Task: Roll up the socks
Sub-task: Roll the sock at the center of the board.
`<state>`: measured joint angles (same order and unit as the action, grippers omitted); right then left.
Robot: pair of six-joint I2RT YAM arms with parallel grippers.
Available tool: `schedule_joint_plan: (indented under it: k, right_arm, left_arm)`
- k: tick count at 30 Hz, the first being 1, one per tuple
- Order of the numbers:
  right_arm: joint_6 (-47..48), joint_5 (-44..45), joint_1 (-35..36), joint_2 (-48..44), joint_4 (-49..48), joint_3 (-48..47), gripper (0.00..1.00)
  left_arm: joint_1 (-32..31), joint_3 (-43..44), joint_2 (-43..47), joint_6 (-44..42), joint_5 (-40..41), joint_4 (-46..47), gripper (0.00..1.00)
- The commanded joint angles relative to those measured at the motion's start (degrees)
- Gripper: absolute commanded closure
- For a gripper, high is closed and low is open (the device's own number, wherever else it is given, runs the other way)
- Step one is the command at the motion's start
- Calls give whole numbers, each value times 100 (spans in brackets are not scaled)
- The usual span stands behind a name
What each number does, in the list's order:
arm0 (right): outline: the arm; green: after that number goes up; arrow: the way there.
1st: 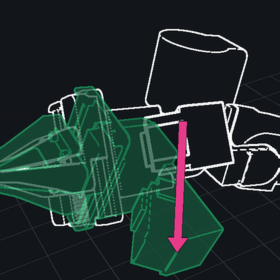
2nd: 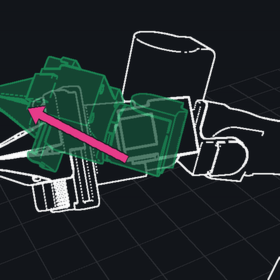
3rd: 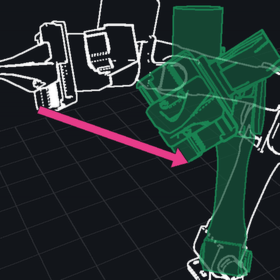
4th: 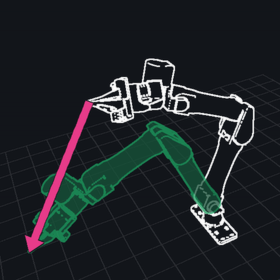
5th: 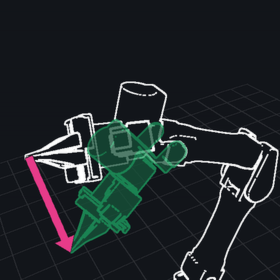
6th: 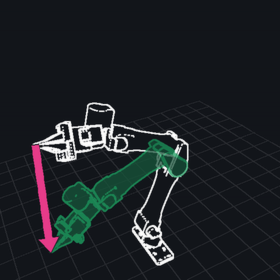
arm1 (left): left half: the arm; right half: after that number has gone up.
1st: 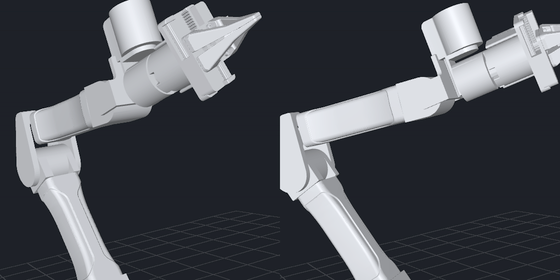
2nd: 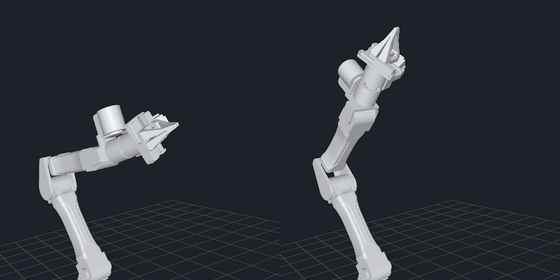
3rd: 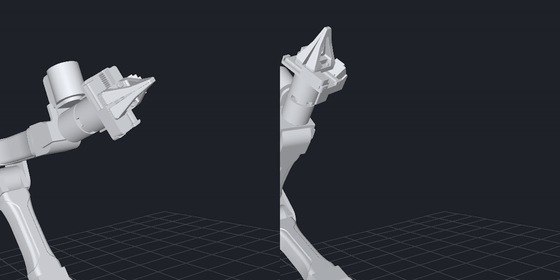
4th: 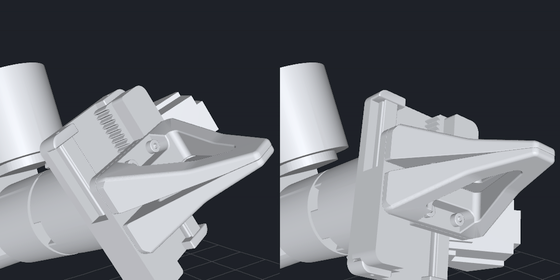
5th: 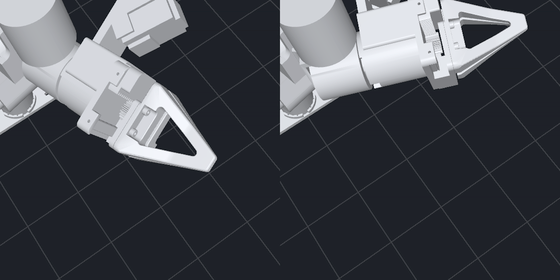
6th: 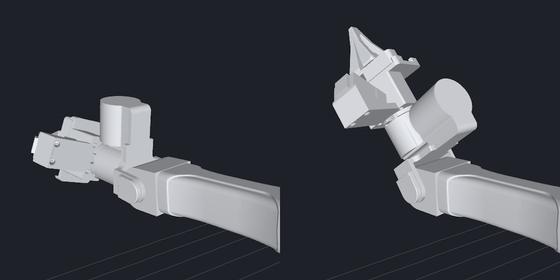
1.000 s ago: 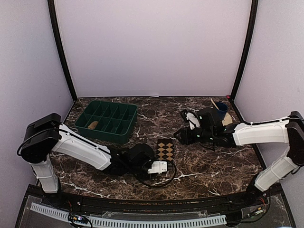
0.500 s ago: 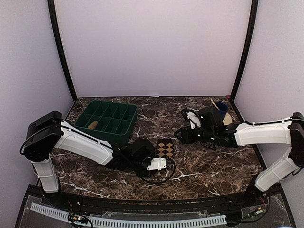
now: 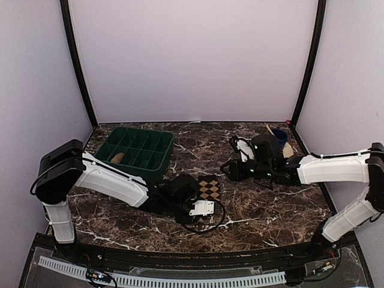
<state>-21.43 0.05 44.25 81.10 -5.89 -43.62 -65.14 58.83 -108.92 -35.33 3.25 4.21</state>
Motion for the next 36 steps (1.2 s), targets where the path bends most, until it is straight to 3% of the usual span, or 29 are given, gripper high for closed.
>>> schedule_joint_plan:
  k: [1, 6, 19, 28, 36]
  right_arm:
    - [95, 76, 51, -137, -8, 12, 48]
    - [103, 32, 54, -201, 46, 68, 48]
    - [196, 303, 255, -794, 353, 573, 48]
    - [200, 573, 803, -1148, 535, 881, 48]
    - [263, 940, 1565, -1123, 525, 1018, 47]
  left_arm:
    - [40, 137, -164, -6, -314, -714, 100]
    - [155, 666, -291, 234, -865, -1535, 100]
    - [1071, 2476, -964, 1131, -3563, -3877, 100]
    - [1595, 2964, -1369, 1378, -4977, -4490, 100]
    - [1785, 3339, -1751, 1422, -5740, -4858, 100]
